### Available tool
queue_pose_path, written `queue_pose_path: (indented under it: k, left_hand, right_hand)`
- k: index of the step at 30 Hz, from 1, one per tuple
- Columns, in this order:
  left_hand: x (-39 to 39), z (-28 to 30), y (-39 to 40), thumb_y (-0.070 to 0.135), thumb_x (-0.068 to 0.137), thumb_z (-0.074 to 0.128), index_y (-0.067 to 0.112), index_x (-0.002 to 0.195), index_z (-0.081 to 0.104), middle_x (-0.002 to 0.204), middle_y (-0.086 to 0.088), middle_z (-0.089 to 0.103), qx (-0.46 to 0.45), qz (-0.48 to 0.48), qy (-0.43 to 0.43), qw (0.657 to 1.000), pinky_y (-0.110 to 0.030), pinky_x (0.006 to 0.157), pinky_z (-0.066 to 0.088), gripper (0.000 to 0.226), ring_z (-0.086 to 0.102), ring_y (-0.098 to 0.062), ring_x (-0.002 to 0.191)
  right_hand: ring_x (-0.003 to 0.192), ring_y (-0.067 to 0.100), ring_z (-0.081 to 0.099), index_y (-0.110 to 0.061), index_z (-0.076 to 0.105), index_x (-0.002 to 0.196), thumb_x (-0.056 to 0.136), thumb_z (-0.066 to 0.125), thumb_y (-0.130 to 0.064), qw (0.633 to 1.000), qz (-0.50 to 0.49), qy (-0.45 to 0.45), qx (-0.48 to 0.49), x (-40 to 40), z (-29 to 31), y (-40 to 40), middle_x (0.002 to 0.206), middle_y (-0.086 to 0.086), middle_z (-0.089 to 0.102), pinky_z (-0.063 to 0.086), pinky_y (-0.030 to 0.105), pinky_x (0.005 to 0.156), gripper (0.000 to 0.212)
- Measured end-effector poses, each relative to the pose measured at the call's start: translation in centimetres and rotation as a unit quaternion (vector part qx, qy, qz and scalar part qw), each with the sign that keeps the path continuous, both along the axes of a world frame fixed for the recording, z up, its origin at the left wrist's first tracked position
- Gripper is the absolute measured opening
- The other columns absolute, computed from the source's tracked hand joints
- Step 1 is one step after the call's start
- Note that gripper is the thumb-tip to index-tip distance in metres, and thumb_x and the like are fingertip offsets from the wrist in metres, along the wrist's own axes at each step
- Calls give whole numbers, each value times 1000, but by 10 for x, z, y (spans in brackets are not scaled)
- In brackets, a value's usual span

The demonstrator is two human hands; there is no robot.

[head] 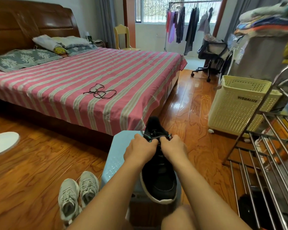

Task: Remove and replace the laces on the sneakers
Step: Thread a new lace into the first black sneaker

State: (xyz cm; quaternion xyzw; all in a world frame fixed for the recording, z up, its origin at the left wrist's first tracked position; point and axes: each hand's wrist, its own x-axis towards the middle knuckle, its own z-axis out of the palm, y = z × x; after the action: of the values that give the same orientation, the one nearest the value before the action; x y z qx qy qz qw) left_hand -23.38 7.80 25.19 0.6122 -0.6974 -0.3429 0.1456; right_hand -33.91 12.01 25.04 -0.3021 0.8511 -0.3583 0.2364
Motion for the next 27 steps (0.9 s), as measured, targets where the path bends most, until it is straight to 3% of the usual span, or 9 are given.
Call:
queue_pose_path:
  k: [3, 7, 10, 12, 15, 18, 21, 24, 27]
  left_hand:
    - [-8, 0, 0, 30, 95, 54, 7, 120, 50, 119, -17, 63, -64, -21, -37, 997, -38, 77, 43, 34, 61, -41, 108]
    - [-7, 4, -8, 13, 95, 55, 7, 117, 58, 115, -18, 64, -92, -55, -75, 991, -39, 76, 43, 23, 62, -41, 104]
    - [-4, 6, -14, 18, 91, 58, 12, 115, 64, 106, -15, 68, -74, -83, -47, 993, -37, 74, 52, 26, 66, -38, 94]
    - [-1, 2, -16, 25, 81, 58, 19, 111, 69, 95, -13, 71, -20, -108, 11, 994, -43, 75, 62, 33, 71, -36, 82]
    - [10, -6, -20, 16, 89, 58, 22, 106, 73, 89, -15, 74, 21, -138, 89, 986, -47, 67, 64, 23, 74, -34, 77]
    - [29, -13, -12, 21, 100, 60, 30, 117, 71, 100, -6, 77, 49, -146, 174, 973, -30, 64, 60, 23, 74, -23, 87]
    - [47, -34, 8, 18, 102, 62, 27, 130, 68, 117, 7, 75, 101, -149, 274, 945, -26, 89, 58, 31, 71, -8, 107]
    - [43, -53, 20, 19, 96, 68, 22, 121, 73, 113, 6, 75, 64, -69, 241, 966, -30, 95, 57, 26, 71, -5, 102]
    - [28, -48, 23, 31, 91, 68, 18, 109, 70, 103, 1, 74, 29, -7, 183, 983, -41, 88, 58, 22, 69, -17, 95]
  right_hand:
    - [107, 38, 60, -9, 62, 114, 97, 48, -26, 998, 12, 69, -7, 5, 0, 6, 115, 16, 66, 41, 35, 77, 28]
    - [77, 31, 53, -16, 55, 92, 89, 55, -15, 988, 68, 136, -27, 12, -1, 24, 81, 4, 59, 34, 29, 64, 3]
    - [69, 27, 55, -15, 56, 80, 83, 60, -13, 994, 67, 74, -43, 0, -5, 21, 69, -1, 57, 42, 33, 57, 6]
    - [75, 32, 64, -14, 64, 79, 82, 62, -16, 998, 24, 8, -59, -11, -11, 18, 75, 7, 66, 52, 39, 64, 4]
    - [79, 33, 68, -16, 65, 79, 77, 63, -20, 995, 3, -68, -77, -19, -23, 15, 79, 8, 69, 60, 45, 72, 4]
    - [86, 32, 73, -16, 72, 89, 81, 67, -27, 978, 41, -164, -118, -29, -24, 22, 89, 10, 75, 60, 54, 82, 15]
    - [102, 19, 72, -19, 72, 105, 95, 66, -17, 948, 127, -251, -151, -29, -17, 55, 104, 3, 77, 58, 38, 91, 12]
    - [98, 10, 70, -31, 67, 101, 92, 65, -5, 945, 134, -248, -168, -17, -19, 72, 102, -6, 75, 57, 25, 81, 27]
    - [90, 16, 69, -32, 63, 95, 91, 67, -13, 968, 82, -196, -130, 0, -21, 61, 97, -2, 72, 59, 33, 78, 20]
